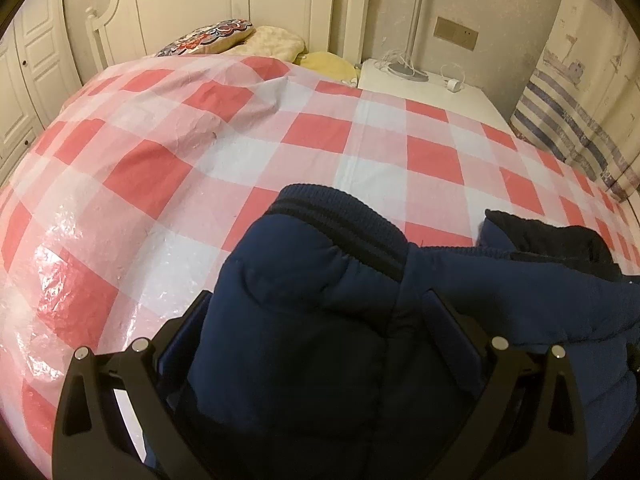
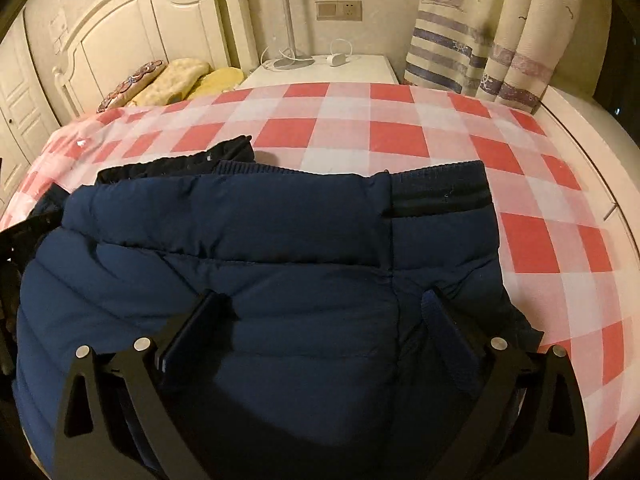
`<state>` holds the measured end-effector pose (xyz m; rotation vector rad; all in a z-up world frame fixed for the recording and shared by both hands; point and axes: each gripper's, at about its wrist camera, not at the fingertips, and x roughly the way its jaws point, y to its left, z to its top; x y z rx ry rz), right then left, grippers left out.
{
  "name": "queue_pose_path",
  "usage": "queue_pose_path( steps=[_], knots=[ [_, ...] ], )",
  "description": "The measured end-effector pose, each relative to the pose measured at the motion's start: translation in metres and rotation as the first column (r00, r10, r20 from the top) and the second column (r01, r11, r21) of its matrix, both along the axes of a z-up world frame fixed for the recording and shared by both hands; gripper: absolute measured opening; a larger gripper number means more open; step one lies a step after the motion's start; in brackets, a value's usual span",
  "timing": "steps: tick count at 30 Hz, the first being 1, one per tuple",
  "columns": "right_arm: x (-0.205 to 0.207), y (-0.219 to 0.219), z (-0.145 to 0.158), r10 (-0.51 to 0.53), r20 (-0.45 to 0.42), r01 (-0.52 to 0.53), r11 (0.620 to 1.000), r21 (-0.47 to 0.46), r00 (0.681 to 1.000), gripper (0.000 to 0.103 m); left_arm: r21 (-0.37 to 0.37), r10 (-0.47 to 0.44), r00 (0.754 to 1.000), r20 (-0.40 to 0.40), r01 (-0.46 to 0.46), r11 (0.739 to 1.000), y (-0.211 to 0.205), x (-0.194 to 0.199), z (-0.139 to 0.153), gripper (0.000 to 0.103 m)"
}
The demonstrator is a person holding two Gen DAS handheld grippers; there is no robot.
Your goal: Fold large clothes
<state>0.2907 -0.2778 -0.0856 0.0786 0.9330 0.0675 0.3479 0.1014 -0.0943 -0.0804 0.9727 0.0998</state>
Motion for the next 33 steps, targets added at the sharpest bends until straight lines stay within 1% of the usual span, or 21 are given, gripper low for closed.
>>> queue_pose_path(
  steps=[1,2,4,5,6,7,8,9,11,12,13,14,15,16,17,20,25,27,29,31,33],
  knots=[
    [-0.002,-0.003,0.002,-0.006,0.005,0.006,1.000,0.022,1.000,0.097,0.010,0.000,1.000,-0.009,0.000,1.000,-0.001,0.001,0.000,0.101],
    [-0.005,-0.006,0.005,-0.020,0.010,0.020,1.000,0.016,1.000,0.096,0.023,0.000,1.000,-0.015,0.000,1.000,-0.003,0.001,0.001,0.101],
    [-0.019,-0.002,0.019,-0.064,0.045,0.065,0.998,-0.027,0.997,0.097,0.120,0.014,1.000,0.002,-0.014,0.993,-0.013,-0.006,0.010,0.100],
    [-0.022,-0.002,0.026,-0.053,0.064,0.054,0.998,-0.025,0.997,0.097,0.184,0.012,0.999,0.044,-0.020,0.983,-0.024,-0.017,0.020,0.100],
    [-0.028,0.004,0.034,-0.021,0.091,0.023,0.999,-0.022,0.996,0.097,0.194,-0.005,0.996,0.084,-0.011,0.981,-0.032,-0.027,0.028,0.100],
    [-0.039,0.017,0.045,0.028,0.129,-0.024,0.999,-0.031,0.991,0.097,0.185,-0.043,0.991,0.129,0.019,0.982,-0.044,-0.040,0.038,0.100],
    [-0.045,0.028,0.052,0.061,0.150,-0.055,0.997,-0.045,0.987,0.097,0.177,-0.105,0.980,0.170,0.074,0.981,-0.061,-0.057,0.049,0.100],
    [-0.049,0.037,0.056,0.094,0.156,-0.086,0.995,-0.055,0.983,0.097,0.185,-0.145,0.972,0.187,0.110,0.977,-0.073,-0.067,0.054,0.100],
    [-0.053,0.057,0.056,0.163,0.144,-0.153,0.985,-0.073,0.976,0.097,0.224,-0.239,0.949,0.206,0.192,0.955,-0.104,-0.090,0.056,0.101],
    [-0.054,0.068,0.052,0.189,0.130,-0.178,0.979,-0.096,0.973,0.097,0.242,-0.305,0.935,0.182,0.258,0.935,-0.123,-0.100,0.048,0.101],
    [-0.054,0.075,0.046,0.204,0.113,-0.190,0.974,-0.120,0.973,0.097,0.260,-0.328,0.932,0.152,0.282,0.923,-0.133,-0.102,0.040,0.101],
    [-0.052,0.085,0.031,0.217,0.060,-0.205,0.967,-0.154,0.974,0.097,0.303,-0.337,0.934,0.116,0.290,0.908,-0.143,-0.104,0.027,0.101],
    [-0.050,0.090,0.017,0.213,0.023,-0.207,0.964,-0.167,0.977,0.098,0.337,-0.332,0.936,0.114,0.278,0.900,-0.147,-0.105,0.017,0.101],
    [-0.051,0.091,0.013,0.207,0.038,-0.198,0.965,-0.171,0.978,0.098,0.324,-0.324,0.938,0.125,0.270,0.907,-0.145,-0.105,0.015,0.101],
    [-0.052,0.091,0.011,0.204,0.049,-0.193,0.966,-0.174,0.978,0.098,0.286,-0.317,0.941,0.121,0.273,0.919,-0.139,-0.103,0.013,0.101],
    [-0.054,0.090,0.009,0.203,0.050,-0.192,0.967,-0.168,0.978,0.098,0.218,-0.312,0.941,0.128,0.281,0.935,-0.129,-0.099,0.009,0.101],
    [-0.056,0.087,0.004,0.200,0.061,-0.188,0.969,-0.163,0.978,0.098,0.248,-0.309,0.939,0.149,0.267,0.931,-0.134,-0.102,0.004,0.101],
    [-0.055,0.086,0.004,0.200,0.056,-0.190,0.970,-0.151,0.978,0.098,0.237,-0.309,0.940,0.143,0.271,0.933,-0.134,-0.103,0.004,0.101],
    [-0.051,0.083,0.005,0.204,0.047,-0.197,0.972,-0.125,0.978,0.099,0.211,-0.312,0.941,0.131,0.281,0.936,-0.131,-0.100,0.004,0.101],
    [-0.052,0.078,0.010,0.204,0.030,-0.200,0.975,-0.096,0.979,0.098,0.179,-0.321,0.940,0.112,0.299,0.937,-0.125,-0.100,0.009,0.101],
    [-0.060,0.073,0.019,0.190,0.035,-0.185,0.977,-0.102,0.981,0.098,0.171,-0.315,0.941,0.123,0.293,0.941,-0.112,-0.109,0.019,0.101]
  ],
)
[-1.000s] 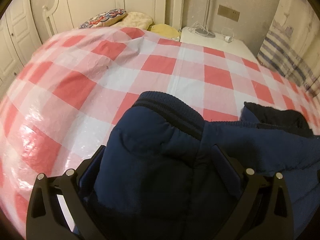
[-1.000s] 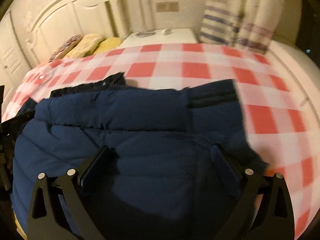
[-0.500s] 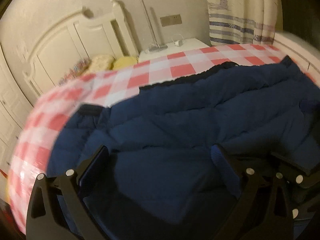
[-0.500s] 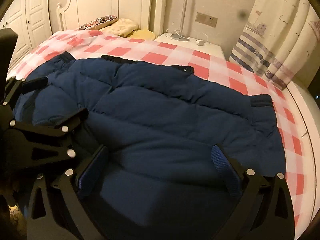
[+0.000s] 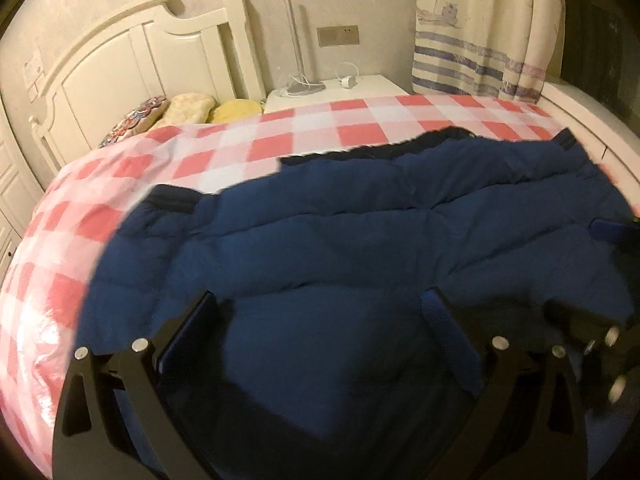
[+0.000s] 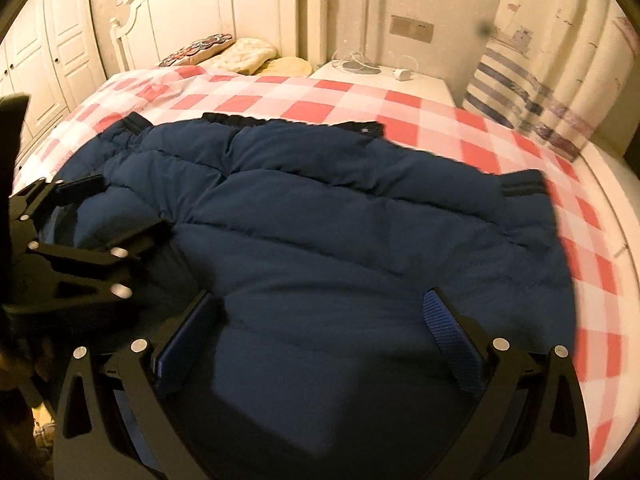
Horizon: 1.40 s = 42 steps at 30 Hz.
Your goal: Fold large clothes
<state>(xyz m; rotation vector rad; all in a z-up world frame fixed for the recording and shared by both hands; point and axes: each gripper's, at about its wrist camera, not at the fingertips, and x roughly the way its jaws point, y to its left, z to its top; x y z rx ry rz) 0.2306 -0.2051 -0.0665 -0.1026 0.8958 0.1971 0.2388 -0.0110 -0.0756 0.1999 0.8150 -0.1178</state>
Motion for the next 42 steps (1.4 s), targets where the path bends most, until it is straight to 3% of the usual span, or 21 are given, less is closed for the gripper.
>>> queue_pose_path(
  steps=[2,6,7,8,10,12,14,19,22,25,27,29,31,35,42],
  knots=[
    [-0.011,-0.013,0.009,-0.026,0.029,0.026,1.000,0.005,0.999,0.098,-0.013,0.029,0.999,0.027,-0.029,0.999,0.019,-0.011,0.009,0.101],
    [-0.019,-0.064,0.003,-0.158,0.017,0.157,0.986,0.049,0.987,0.098,0.007,0.198,0.980,0.035,-0.198,0.980,0.079,-0.020,0.005,0.101],
    [-0.019,-0.079,-0.005,-0.176,-0.006,0.175,0.979,0.106,0.984,0.098,-0.022,0.211,0.977,0.018,-0.211,0.977,0.090,-0.020,0.001,0.101],
    [-0.021,-0.085,-0.011,-0.174,-0.012,0.174,0.972,0.157,0.985,0.098,-0.098,0.206,0.979,-0.001,-0.205,0.974,0.103,-0.022,-0.004,0.101],
    [-0.023,-0.089,-0.017,-0.170,0.002,0.167,0.967,0.192,0.985,0.099,-0.100,0.203,0.979,0.016,-0.200,0.975,0.104,-0.024,-0.004,0.101],
    [-0.021,-0.084,-0.017,-0.172,0.004,0.170,0.973,0.155,0.985,0.099,-0.014,0.204,0.978,0.041,-0.203,0.979,0.092,-0.023,-0.006,0.101],
    [-0.020,-0.083,-0.016,-0.174,-0.003,0.173,0.973,0.152,0.985,0.098,0.024,0.205,0.978,0.050,-0.206,0.978,0.086,-0.023,-0.006,0.101],
    [-0.047,-0.071,0.005,-0.215,0.052,0.206,0.969,0.139,0.975,0.098,-0.049,0.240,0.970,0.031,-0.238,0.970,0.093,-0.042,0.008,0.100],
    [-0.071,-0.041,0.024,-0.111,0.129,0.096,0.988,0.123,0.985,0.098,-0.160,0.176,0.983,0.061,-0.164,0.973,0.080,-0.069,0.026,0.100],
    [-0.086,-0.004,0.028,0.023,0.151,-0.034,0.997,0.070,0.988,0.098,-0.126,0.048,0.996,0.071,-0.039,0.991,0.041,-0.087,0.031,0.100],
    [-0.087,0.016,0.018,0.081,0.130,-0.085,0.996,0.032,0.988,0.098,-0.084,-0.020,0.999,0.042,0.024,0.996,0.015,-0.091,0.018,0.101],
    [-0.081,0.029,-0.006,0.086,0.079,-0.083,0.996,-0.045,0.993,0.099,0.016,-0.024,1.000,0.007,0.023,1.000,-0.005,-0.090,-0.008,0.101],
    [-0.080,0.033,-0.017,0.095,0.095,-0.088,0.993,-0.075,0.991,0.099,0.064,-0.035,0.998,0.048,0.032,0.997,-0.012,-0.093,-0.017,0.101],
    [-0.079,0.029,-0.021,0.096,0.081,-0.090,0.993,-0.076,0.992,0.099,0.047,-0.049,0.999,0.012,0.048,0.998,-0.008,-0.088,-0.020,0.101],
    [-0.082,0.034,-0.024,0.091,0.087,-0.084,0.993,-0.082,0.992,0.099,0.047,-0.047,0.999,0.028,0.045,0.998,-0.009,-0.090,-0.023,0.101]
  ],
)
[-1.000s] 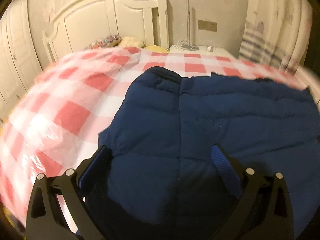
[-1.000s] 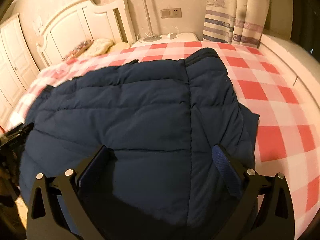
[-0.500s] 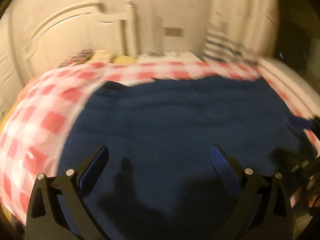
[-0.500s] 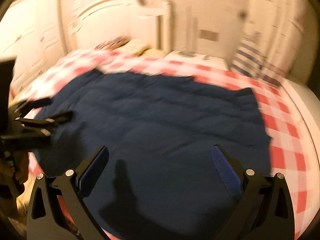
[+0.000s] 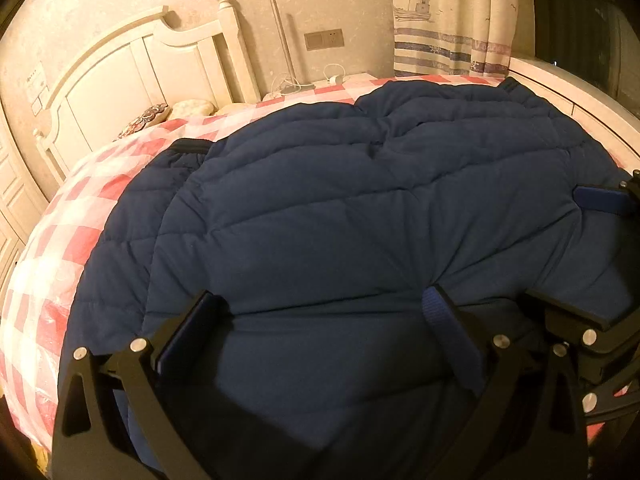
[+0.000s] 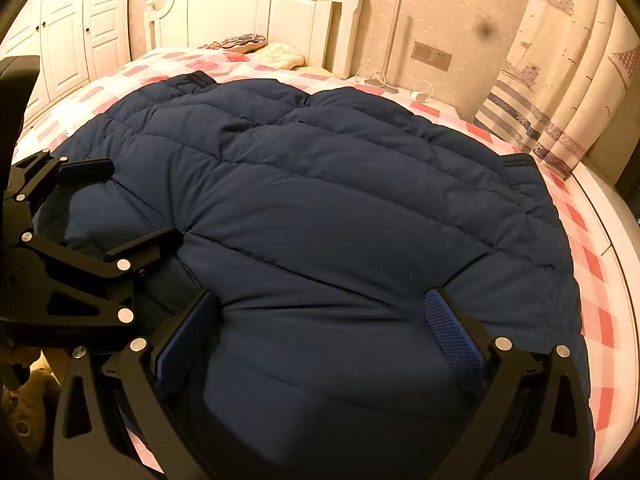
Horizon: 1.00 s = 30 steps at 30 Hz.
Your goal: Fold large clothes
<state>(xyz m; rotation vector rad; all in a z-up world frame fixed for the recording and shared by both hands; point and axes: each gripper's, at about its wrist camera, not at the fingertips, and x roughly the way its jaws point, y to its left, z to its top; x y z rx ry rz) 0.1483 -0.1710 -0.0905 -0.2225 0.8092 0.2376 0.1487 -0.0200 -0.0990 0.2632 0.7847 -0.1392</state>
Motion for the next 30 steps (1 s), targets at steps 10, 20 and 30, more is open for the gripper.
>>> queue_pose_path(
  steps=[10,20,30],
  knots=[
    [-0.013,-0.049,0.028,-0.087,0.020,0.086,0.995,0.049,0.996,0.098,-0.127,0.077,0.997,0.006,-0.075,0.989,0.074,-0.018,0.030,0.101],
    [-0.012,-0.112,0.003,-0.191,-0.056,0.199,0.956,0.214,0.980,0.098,-0.095,0.188,0.982,-0.022,-0.189,0.977,0.112,-0.009,0.006,0.101],
    [-0.063,-0.022,0.026,-0.011,0.101,0.002,0.996,0.088,0.995,0.098,-0.040,-0.053,0.995,0.082,0.056,0.998,0.026,-0.074,0.021,0.101]
  ],
)
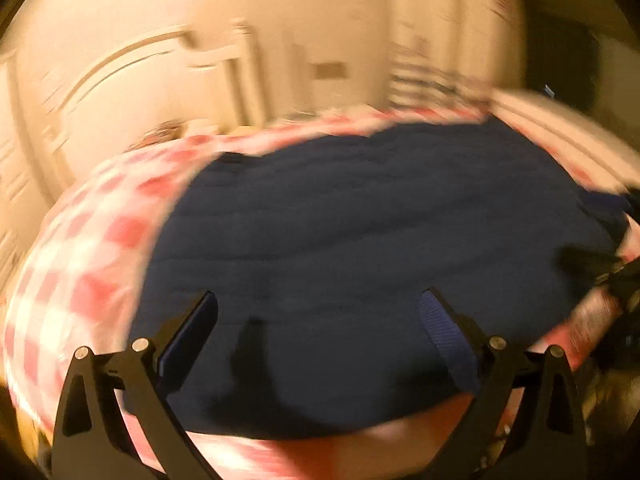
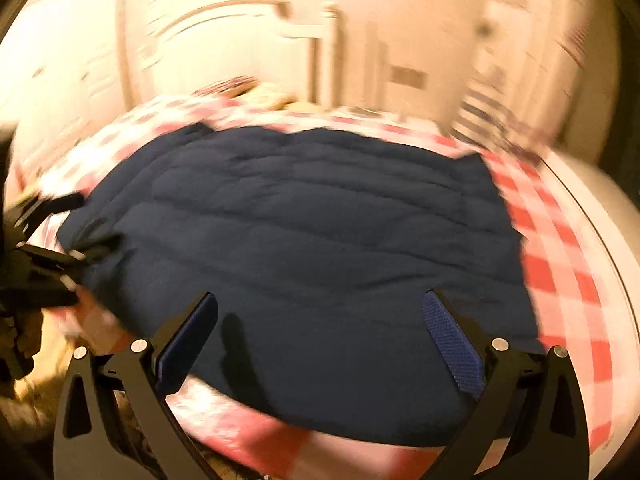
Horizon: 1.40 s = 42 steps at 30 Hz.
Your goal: Fold large clothes
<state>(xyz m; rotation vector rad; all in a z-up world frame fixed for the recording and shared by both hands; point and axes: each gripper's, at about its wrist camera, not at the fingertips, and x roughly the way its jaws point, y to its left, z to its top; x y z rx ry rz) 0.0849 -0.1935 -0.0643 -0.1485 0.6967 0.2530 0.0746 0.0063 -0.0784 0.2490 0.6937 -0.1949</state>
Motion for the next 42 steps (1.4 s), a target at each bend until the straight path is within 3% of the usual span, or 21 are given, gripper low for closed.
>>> queue_pose_path(
  steps=[2,4,8,16,20,22,24,25,26,31,36,42],
  knots=[
    [0.005,0.016,-0.019,0.013,-0.025,-0.014,0.999,-0.052,1.000,0.099,0.052,0.017,1.000,0.002,-0.018,0.999,-0.014,0.001,-0.017,0.101],
    [0.008,0.022,-0.031,-0.002,0.003,0.002,0.995,-0.097,1.000,0.099,0.066,0.028,1.000,0.005,-0.028,0.997,-0.016,0.005,-0.026,0.101],
    [0.013,0.020,-0.031,0.010,-0.027,-0.013,0.996,-0.084,1.000,0.099,0.037,0.003,0.999,-0.045,-0.001,0.999,-0.009,0.011,-0.026,0.101],
    [0.004,0.016,-0.025,0.017,-0.040,-0.020,0.997,-0.074,0.999,0.097,0.016,0.004,0.999,-0.052,-0.003,1.000,-0.001,0.008,-0.017,0.101],
    [-0.010,-0.021,-0.002,-0.061,0.015,0.061,0.998,-0.003,0.998,0.097,0.077,0.113,0.986,0.118,-0.123,0.989,0.031,-0.006,0.007,0.101],
    [-0.009,-0.052,-0.004,-0.146,-0.006,0.146,0.989,0.035,0.989,0.097,0.060,0.159,0.984,0.081,-0.164,0.985,0.053,0.003,0.006,0.101],
    [-0.003,-0.077,-0.018,-0.204,-0.062,0.208,0.976,0.067,0.977,0.098,0.002,0.222,0.974,-0.035,-0.222,0.975,0.083,0.022,-0.009,0.101],
    [-0.003,-0.087,-0.026,-0.185,-0.077,0.194,0.972,0.129,0.980,0.098,-0.089,0.200,0.976,-0.087,-0.208,0.974,0.099,0.027,-0.018,0.101],
    [-0.003,-0.090,-0.030,-0.175,-0.078,0.185,0.971,0.151,0.981,0.098,-0.121,0.188,0.977,-0.095,-0.199,0.973,0.104,0.030,-0.019,0.101],
    [0.000,-0.082,-0.028,-0.192,-0.094,0.202,0.974,0.103,0.977,0.098,-0.034,0.210,0.975,-0.073,-0.213,0.976,0.094,0.032,-0.019,0.101],
    [-0.013,-0.090,-0.014,-0.252,-0.040,0.255,0.961,0.105,0.967,0.098,-0.051,0.201,0.976,-0.083,-0.206,0.977,0.095,0.036,-0.020,0.101],
    [-0.004,-0.103,-0.031,-0.231,-0.099,0.245,0.957,0.155,0.968,0.099,-0.050,0.201,0.977,-0.075,-0.205,0.977,0.097,0.035,-0.021,0.101]
  ],
)
